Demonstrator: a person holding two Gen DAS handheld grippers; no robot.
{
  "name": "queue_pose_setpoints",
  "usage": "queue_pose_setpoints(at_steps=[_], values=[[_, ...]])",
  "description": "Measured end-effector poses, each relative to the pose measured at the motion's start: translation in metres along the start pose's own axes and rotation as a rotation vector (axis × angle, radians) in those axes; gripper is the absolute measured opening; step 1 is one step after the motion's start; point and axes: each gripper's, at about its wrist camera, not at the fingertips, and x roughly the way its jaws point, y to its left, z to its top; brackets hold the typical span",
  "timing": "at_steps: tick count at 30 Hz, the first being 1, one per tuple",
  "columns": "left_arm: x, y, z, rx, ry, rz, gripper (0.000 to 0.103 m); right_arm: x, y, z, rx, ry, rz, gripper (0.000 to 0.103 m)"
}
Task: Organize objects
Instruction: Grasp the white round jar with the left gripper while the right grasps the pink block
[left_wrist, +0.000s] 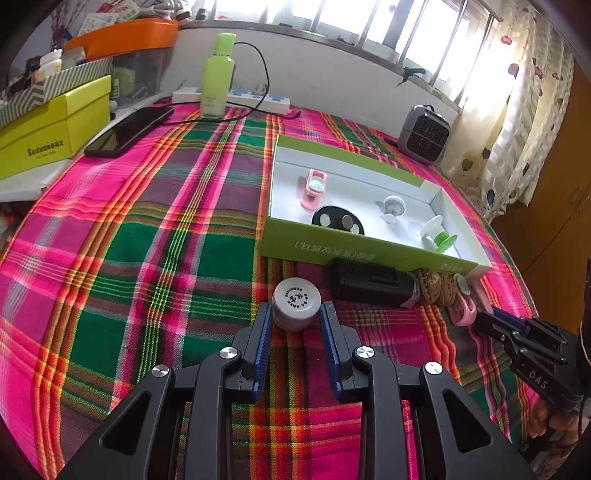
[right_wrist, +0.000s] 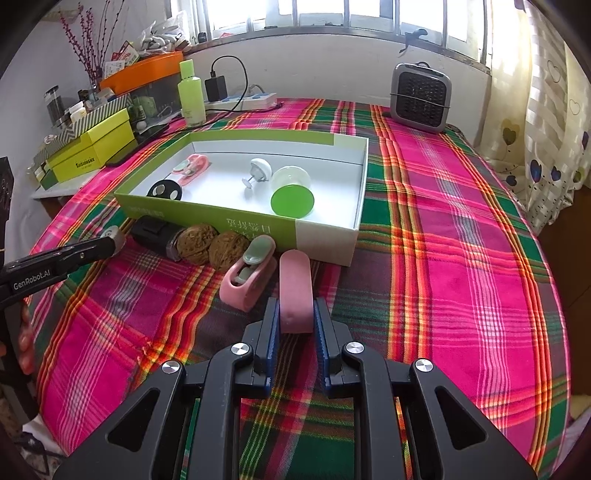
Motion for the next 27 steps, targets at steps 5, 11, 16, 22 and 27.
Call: queue_pose_setpoints(at_steps=[5, 11, 16, 22, 27], values=[[0.002, -0.002, 0.002, 0.023, 0.003, 0.019, 0.030, 0.002, -0.002, 0.000, 0.003, 0.011, -0.001, 0.019], [0.008, -0.003, 0.008, 0.043, 0.005, 0.043, 0.038, 0.007, 0.000, 0.003, -0.003, 0.025, -0.008, 0.019], [0.011, -0.004, 0.011, 0.058, 0.007, 0.060, 0.038, 0.010, -0.001, 0.006, -0.001, 0.028, -0.011, 0.019], [0.012, -0.003, 0.013, 0.055, 0.008, 0.059, 0.038, 0.012, -0.001, 0.009, -0.004, 0.028, -0.017, 0.019], [0.013, -0.002, 0.014, 0.056, 0.008, 0.074, 0.030, 0.013, -0.002, 0.009, 0.000, 0.027, -0.015, 0.019]])
